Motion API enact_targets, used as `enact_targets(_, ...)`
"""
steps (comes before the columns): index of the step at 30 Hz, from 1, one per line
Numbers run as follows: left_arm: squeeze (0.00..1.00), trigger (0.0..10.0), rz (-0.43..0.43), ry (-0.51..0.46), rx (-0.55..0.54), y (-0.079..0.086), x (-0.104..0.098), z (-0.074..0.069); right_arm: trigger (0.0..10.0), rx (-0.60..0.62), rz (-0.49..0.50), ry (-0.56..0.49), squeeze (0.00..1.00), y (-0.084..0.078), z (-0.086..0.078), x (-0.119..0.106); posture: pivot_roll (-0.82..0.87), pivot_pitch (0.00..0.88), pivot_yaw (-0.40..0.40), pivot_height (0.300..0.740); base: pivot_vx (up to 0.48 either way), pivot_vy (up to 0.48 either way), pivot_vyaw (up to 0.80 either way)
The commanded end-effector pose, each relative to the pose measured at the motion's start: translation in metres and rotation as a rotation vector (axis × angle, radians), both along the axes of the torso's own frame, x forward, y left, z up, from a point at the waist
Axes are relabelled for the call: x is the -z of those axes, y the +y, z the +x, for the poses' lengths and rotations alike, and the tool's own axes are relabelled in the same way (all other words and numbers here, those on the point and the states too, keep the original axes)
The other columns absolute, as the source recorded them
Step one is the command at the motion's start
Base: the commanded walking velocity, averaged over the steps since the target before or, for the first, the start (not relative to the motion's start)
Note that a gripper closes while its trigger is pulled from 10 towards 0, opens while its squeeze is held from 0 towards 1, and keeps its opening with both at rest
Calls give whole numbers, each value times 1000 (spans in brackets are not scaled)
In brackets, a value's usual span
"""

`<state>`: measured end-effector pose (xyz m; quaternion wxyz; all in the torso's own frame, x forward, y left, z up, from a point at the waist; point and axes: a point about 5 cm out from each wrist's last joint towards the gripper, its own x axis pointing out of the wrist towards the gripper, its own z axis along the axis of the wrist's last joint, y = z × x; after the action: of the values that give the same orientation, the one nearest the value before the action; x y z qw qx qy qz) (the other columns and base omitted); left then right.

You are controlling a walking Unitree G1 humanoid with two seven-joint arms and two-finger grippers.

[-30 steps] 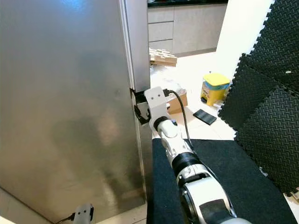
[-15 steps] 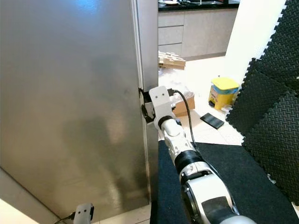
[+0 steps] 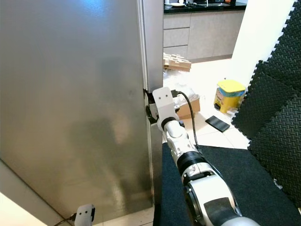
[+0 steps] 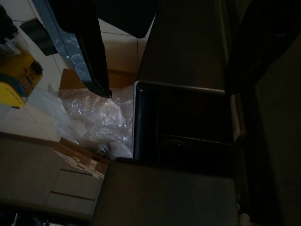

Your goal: Restocking fridge

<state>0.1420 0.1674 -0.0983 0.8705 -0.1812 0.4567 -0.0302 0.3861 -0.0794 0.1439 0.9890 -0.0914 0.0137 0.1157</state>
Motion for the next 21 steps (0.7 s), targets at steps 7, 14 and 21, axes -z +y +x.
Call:
enact_targets(7, 0, 10000, 4, 60, 14, 1, 5, -13, 10000, 168, -34, 77, 0, -35, 1, 15, -45, 5, -6, 740, 0, 0, 0)
enact_targets(14, 0, 10000, 5, 59, 15, 1, 5, -13, 10000, 187, -38, 79, 0, -38, 2, 15, -45, 3, -5, 740, 0, 0, 0)
enact_targets(21, 0, 10000, 4, 59, 17, 1, 5, -13, 10000, 210, -45, 86, 0, -42, 1, 16, -45, 3, -5, 740, 0, 0, 0)
